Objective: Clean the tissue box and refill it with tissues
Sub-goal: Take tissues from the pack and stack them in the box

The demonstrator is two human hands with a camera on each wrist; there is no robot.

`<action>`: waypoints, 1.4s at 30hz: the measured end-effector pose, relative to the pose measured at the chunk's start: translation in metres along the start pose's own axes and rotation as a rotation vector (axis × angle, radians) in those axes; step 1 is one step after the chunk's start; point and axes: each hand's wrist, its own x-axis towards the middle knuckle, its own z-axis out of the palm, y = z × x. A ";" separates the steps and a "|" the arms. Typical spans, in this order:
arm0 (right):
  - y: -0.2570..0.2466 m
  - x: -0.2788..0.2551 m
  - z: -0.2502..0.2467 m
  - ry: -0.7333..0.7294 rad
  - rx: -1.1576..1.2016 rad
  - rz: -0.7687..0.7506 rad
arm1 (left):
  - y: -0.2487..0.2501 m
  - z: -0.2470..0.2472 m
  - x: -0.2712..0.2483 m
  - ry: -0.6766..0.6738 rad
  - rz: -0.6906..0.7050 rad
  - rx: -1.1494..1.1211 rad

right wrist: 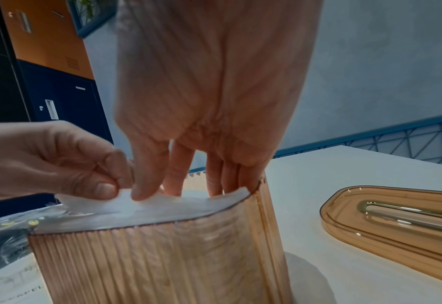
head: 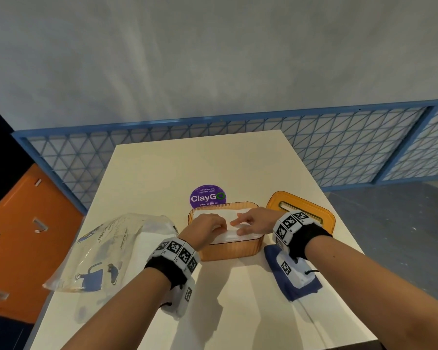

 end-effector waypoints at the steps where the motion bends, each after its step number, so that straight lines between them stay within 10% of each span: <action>1: 0.000 -0.001 -0.001 0.000 0.000 -0.007 | -0.001 0.000 0.000 0.000 -0.010 -0.012; 10: 0.000 -0.001 0.001 0.086 0.010 -0.036 | 0.002 0.000 0.006 0.065 -0.129 -0.036; 16: 0.003 0.006 0.013 0.189 -0.051 -0.026 | -0.009 0.000 -0.001 -0.130 -0.091 0.068; 29: 0.008 0.015 0.020 0.381 -0.030 -0.025 | -0.019 -0.009 0.009 0.030 -0.194 0.033; 42: 0.017 0.022 -0.018 0.241 0.144 0.018 | -0.020 -0.029 0.023 -0.058 -0.230 0.018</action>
